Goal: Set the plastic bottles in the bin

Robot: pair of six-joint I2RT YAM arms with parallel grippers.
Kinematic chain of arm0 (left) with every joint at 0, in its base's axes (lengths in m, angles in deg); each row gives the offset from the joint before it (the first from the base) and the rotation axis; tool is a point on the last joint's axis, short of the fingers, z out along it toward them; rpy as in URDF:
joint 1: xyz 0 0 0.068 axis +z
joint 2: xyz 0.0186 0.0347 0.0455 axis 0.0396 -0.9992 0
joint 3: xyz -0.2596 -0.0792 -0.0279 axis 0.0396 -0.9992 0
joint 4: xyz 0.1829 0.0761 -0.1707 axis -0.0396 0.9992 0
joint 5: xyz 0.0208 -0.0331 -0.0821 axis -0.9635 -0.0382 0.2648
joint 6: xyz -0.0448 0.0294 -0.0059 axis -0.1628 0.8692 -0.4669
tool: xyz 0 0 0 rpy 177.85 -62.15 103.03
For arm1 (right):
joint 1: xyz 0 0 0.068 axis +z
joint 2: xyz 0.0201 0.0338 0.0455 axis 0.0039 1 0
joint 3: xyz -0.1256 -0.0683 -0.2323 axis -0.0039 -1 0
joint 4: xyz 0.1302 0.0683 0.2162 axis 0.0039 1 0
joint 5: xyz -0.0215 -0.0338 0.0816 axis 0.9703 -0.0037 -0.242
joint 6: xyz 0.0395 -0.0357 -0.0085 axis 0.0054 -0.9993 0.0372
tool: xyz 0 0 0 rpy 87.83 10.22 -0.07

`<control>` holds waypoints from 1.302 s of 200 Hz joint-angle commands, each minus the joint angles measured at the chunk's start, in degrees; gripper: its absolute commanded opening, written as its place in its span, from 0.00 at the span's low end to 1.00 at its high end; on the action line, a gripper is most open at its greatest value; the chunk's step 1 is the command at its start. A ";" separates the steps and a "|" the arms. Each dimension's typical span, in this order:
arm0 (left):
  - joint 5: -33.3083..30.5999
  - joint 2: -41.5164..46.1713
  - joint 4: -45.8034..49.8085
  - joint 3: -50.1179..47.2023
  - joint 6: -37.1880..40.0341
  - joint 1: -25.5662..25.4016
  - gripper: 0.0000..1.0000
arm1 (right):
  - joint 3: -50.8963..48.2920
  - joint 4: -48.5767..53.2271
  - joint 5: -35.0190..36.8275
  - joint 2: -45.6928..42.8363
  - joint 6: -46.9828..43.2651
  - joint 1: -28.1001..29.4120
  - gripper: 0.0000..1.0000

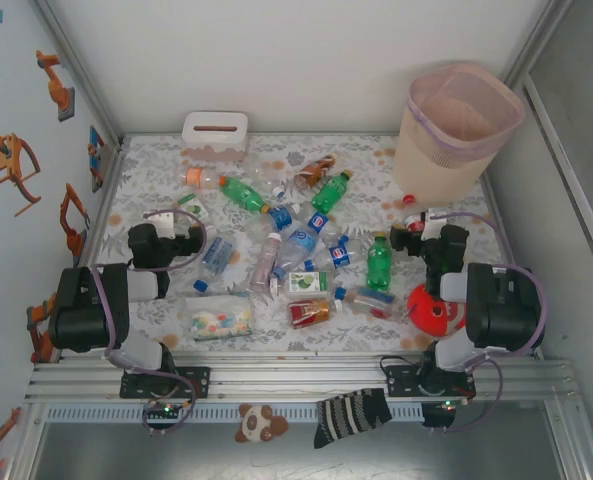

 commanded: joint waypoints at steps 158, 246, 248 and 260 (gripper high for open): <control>-0.10 0.41 -1.62 0.30 0.32 0.61 0.96 | 0.65 -2.14 -0.75 0.19 -0.92 -0.18 0.99; -0.15 1.45 -0.14 0.67 0.26 0.61 0.96 | 0.88 -1.38 -0.66 -0.87 -0.89 -0.22 0.97; -0.10 1.60 0.23 0.72 0.30 0.61 0.96 | 0.97 -0.81 -0.51 -1.26 -0.92 -0.15 0.96; -0.88 3.22 2.64 1.20 0.36 0.53 0.96 | 1.00 1.25 1.51 -3.41 -0.41 0.05 0.96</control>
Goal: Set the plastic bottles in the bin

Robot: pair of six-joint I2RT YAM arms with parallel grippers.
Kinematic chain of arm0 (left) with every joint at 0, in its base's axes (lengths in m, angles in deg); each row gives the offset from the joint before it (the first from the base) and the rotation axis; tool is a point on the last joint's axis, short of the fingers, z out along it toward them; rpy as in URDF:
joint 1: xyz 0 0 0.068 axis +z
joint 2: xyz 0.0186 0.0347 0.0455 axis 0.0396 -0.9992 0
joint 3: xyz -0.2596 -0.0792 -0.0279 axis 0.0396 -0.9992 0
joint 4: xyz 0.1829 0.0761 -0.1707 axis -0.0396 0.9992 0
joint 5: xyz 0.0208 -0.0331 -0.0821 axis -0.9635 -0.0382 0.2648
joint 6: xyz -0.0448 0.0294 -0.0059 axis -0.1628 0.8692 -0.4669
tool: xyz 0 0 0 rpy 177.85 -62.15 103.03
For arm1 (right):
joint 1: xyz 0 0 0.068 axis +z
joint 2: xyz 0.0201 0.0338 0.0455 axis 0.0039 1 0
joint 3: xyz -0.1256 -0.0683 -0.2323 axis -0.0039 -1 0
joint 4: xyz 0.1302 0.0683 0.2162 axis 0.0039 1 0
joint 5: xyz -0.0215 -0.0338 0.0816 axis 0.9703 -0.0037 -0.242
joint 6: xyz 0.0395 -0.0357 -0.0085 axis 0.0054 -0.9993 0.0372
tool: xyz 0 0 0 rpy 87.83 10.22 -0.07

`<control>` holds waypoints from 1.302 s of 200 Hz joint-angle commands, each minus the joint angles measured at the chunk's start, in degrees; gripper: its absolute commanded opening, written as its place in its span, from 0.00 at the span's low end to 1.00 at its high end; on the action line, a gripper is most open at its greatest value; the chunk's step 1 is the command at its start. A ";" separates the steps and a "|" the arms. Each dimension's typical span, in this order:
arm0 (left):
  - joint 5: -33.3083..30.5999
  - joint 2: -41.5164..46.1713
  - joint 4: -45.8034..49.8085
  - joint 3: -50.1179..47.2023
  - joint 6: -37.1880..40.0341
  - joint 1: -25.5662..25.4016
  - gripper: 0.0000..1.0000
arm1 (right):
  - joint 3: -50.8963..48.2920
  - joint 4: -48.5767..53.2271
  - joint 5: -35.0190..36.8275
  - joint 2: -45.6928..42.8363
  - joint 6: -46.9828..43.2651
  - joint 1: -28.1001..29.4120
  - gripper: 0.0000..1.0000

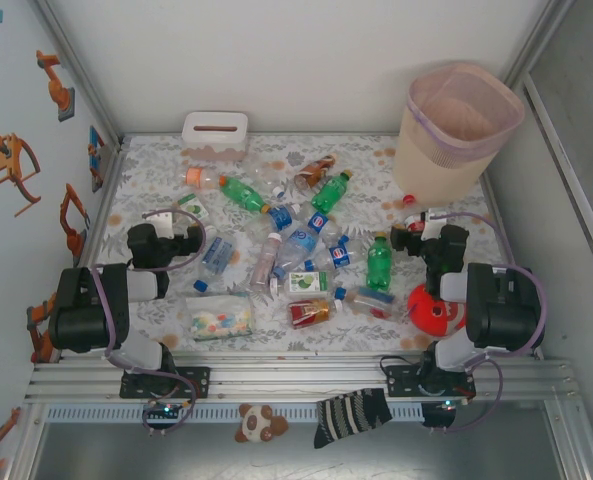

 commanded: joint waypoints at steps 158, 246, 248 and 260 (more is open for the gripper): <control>-3.19 19.50 63.68 25.86 -13.89 -1.15 0.99 | 22.16 55.54 6.54 -11.43 8.74 0.05 0.81; 4.62 25.18 80.75 35.92 -10.43 0.17 0.99 | 28.15 63.63 7.97 -4.11 7.44 0.05 0.74; 4.69 25.25 80.76 35.92 -10.18 0.17 0.99 | 28.22 63.70 8.05 -3.99 7.43 0.05 0.74; 4.89 25.66 80.43 35.42 -8.76 0.26 1.00 | 28.57 63.83 8.08 -3.29 7.46 0.10 0.74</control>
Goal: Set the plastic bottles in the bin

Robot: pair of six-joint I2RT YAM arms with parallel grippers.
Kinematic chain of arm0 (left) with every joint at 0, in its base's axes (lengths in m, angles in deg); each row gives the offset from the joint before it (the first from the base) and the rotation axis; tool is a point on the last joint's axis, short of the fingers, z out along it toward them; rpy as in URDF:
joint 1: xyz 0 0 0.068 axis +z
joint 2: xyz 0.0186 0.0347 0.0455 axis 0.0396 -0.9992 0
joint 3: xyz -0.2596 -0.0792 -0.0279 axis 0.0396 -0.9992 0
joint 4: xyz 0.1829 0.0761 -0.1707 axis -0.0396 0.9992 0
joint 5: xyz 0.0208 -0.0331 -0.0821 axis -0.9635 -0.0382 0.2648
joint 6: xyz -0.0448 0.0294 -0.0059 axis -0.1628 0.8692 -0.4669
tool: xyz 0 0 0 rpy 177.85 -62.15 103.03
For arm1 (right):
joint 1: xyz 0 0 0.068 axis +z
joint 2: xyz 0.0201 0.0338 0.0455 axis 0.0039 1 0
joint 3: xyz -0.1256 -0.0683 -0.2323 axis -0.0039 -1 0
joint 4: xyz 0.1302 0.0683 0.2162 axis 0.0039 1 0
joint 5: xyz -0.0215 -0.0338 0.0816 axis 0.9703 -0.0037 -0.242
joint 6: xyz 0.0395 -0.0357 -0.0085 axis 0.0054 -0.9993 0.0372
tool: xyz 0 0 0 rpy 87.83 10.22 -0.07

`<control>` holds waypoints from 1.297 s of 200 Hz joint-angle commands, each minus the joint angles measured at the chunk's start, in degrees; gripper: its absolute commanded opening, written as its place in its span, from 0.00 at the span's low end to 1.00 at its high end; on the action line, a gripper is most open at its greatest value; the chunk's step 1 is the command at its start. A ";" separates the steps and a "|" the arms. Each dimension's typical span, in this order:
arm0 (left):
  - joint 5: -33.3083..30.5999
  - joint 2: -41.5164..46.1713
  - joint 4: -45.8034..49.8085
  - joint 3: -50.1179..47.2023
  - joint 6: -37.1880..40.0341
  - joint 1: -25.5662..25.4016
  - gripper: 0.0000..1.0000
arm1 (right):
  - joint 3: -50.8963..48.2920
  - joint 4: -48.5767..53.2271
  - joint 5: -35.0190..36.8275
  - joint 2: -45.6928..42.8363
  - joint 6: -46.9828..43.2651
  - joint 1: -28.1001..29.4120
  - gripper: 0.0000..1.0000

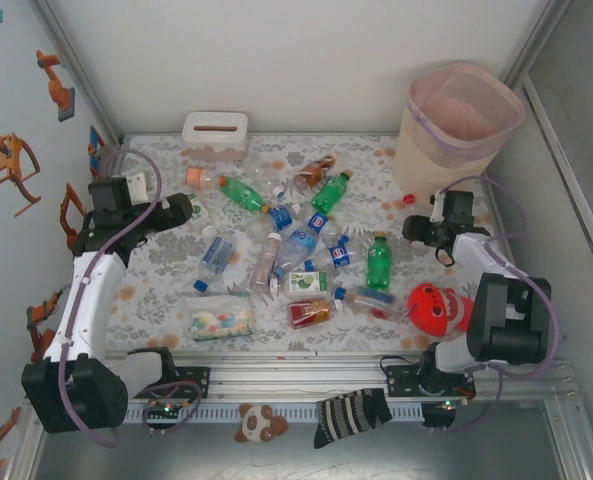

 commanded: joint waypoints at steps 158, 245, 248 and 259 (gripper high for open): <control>10.86 1.26 -0.47 -3.65 3.63 7.42 0.98 | 3.74 1.85 2.83 6.20 -0.80 0.23 0.71; 11.16 0.37 0.31 -3.38 3.51 8.04 0.98 | 4.28 1.89 0.73 7.31 -0.80 0.25 0.71; 11.20 0.31 0.29 -3.38 3.54 8.06 0.98 | 4.28 1.88 0.66 7.31 -0.76 0.27 0.72; 11.25 0.40 0.31 -3.47 3.47 8.23 0.98 | 4.28 1.90 0.66 7.31 -0.75 0.23 0.72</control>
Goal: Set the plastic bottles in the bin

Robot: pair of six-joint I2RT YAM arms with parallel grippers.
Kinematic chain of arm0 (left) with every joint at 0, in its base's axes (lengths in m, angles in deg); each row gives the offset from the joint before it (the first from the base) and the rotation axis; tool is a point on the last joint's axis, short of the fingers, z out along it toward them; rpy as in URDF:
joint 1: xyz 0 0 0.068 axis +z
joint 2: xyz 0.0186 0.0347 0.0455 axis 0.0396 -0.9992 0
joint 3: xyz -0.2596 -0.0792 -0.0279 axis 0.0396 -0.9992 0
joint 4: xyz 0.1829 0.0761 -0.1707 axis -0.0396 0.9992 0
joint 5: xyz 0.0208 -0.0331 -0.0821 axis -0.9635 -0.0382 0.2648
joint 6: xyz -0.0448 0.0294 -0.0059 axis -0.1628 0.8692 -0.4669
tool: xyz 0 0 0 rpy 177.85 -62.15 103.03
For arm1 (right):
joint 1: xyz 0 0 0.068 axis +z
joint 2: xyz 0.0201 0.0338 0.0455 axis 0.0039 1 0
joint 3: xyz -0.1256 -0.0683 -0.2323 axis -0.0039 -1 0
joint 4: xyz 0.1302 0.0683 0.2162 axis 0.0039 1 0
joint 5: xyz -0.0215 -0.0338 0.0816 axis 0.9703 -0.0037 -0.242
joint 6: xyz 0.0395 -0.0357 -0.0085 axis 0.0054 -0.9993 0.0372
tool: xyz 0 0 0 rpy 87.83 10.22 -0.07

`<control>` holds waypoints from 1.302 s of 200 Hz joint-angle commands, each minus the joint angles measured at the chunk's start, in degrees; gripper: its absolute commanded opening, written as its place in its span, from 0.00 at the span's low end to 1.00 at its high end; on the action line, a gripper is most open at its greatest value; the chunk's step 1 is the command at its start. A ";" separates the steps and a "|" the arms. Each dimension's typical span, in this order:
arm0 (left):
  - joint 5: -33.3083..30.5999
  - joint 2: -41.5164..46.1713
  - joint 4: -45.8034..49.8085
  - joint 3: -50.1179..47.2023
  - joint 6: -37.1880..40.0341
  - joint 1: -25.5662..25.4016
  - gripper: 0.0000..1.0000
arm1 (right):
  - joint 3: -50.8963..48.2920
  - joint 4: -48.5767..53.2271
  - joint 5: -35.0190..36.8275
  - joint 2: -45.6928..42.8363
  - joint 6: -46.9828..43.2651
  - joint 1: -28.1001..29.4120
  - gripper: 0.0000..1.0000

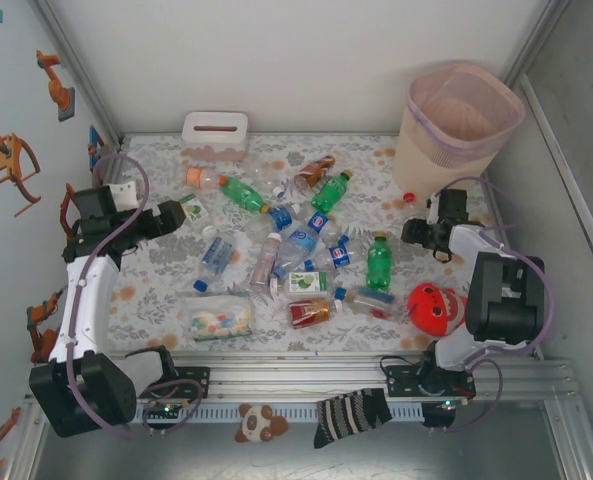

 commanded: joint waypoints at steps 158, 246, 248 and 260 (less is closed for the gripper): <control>1.42 2.15 -0.74 -1.42 -0.41 0.94 0.97 | 2.05 2.59 -1.34 -4.37 0.17 0.48 0.65; 2.46 2.46 -1.84 -1.86 -1.19 1.47 0.97 | 9.35 17.00 -6.62 -18.09 -0.91 4.91 0.59; 2.48 2.48 -1.84 -1.86 -1.23 1.47 0.97 | 9.63 17.33 -6.91 -18.35 -0.94 4.97 0.59; 2.75 2.39 -1.92 -1.86 -1.27 1.53 0.97 | 11.96 19.37 -9.42 -19.70 -1.06 5.09 0.58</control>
